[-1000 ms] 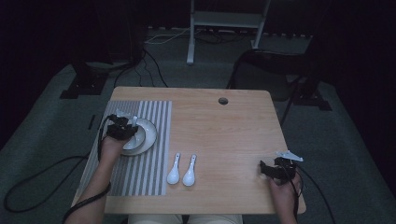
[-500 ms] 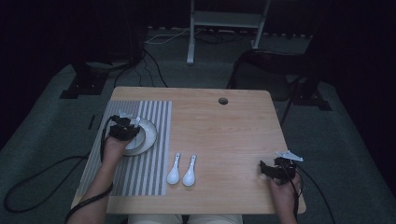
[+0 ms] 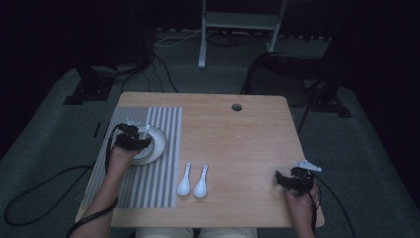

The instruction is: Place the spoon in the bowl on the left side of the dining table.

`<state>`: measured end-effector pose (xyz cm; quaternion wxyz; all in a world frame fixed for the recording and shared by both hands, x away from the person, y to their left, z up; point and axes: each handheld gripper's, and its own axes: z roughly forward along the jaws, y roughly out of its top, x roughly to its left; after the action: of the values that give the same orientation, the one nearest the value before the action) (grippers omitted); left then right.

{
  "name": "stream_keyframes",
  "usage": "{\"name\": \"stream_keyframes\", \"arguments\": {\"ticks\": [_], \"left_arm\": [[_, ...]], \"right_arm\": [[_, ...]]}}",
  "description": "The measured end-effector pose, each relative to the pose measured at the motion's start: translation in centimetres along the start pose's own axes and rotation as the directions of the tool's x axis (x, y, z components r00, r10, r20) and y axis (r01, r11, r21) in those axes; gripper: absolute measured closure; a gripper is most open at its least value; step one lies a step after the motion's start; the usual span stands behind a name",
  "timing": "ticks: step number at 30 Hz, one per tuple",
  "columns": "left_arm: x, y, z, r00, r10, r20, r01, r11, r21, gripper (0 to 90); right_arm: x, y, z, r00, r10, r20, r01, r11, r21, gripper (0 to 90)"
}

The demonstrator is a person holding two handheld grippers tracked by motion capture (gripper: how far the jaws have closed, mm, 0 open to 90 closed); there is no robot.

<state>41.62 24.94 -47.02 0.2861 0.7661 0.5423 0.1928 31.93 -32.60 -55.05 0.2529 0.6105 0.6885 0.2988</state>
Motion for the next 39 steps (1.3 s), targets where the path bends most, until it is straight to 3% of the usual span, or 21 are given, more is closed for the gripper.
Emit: {"name": "stream_keyframes", "arguments": {"ticks": [11, 13, 19, 21, 24, 25, 32, 37, 39], "left_arm": [[-0.7, -0.9, -1.1, 0.9993, -0.021, 0.031, 0.022, 0.9991, -0.036, 34.3], [-0.9, -1.0, -1.3, 0.9999, -0.011, 0.012, 0.012, 0.9994, -0.032, 31.2], [-1.0, -1.3, -2.0, 0.9996, -0.018, 0.024, 0.018, 0.9993, -0.033, 26.8], [-1.0, -1.5, -2.2, 0.9992, -0.020, 0.034, 0.021, 0.9993, -0.031, 18.7], [-1.1, -1.7, -2.5, 0.9988, -0.035, 0.033, 0.036, 0.9986, -0.038, 18.3], [-1.2, -1.7, -2.6, 0.9990, -0.036, 0.027, 0.037, 0.9988, -0.032, 8.3], [-1.6, -2.4, -3.4, 0.9996, -0.023, 0.016, 0.025, 0.9965, -0.080, 8.3], [-1.8, -3.3, -3.9, 0.9999, 0.009, -0.008, -0.010, 0.9942, -0.107, 8.3], [-1.7, -3.7, -4.2, 1.0000, 0.001, -0.010, -0.002, 0.9933, -0.116, 8.3]], "right_arm": [[0.0, 0.0, 0.0, 1.0000, 0.000, 0.000, 0.000, 1.0000, 0.000, 12.0], [0.0, 0.0, 0.0, 1.0000, 0.000, 0.000, 0.000, 1.0000, 0.000, 12.0], [0.0, 0.0, 0.0, 1.0000, -0.001, 0.000, 0.001, 1.0000, 0.000, 12.0], [0.0, 0.0, 0.0, 1.0000, 0.000, 0.000, 0.000, 1.0000, 0.000, 12.0], [0.0, 0.0, 0.0, 1.0000, 0.000, 0.000, 0.000, 1.0000, 0.000, 12.0], [0.0, 0.0, 0.0, 1.0000, 0.000, 0.000, 0.000, 1.0000, 0.000, 12.0], [0.0, 0.0, 0.0, 1.0000, 0.000, 0.000, 0.000, 1.0000, 0.000, 12.0], [0.0, 0.0, 0.0, 1.0000, 0.000, 0.000, 0.000, 1.0000, 0.000, 12.0], [0.0, 0.0, 0.0, 1.0000, 0.000, 0.000, 0.000, 1.0000, 0.000, 12.0]]}}
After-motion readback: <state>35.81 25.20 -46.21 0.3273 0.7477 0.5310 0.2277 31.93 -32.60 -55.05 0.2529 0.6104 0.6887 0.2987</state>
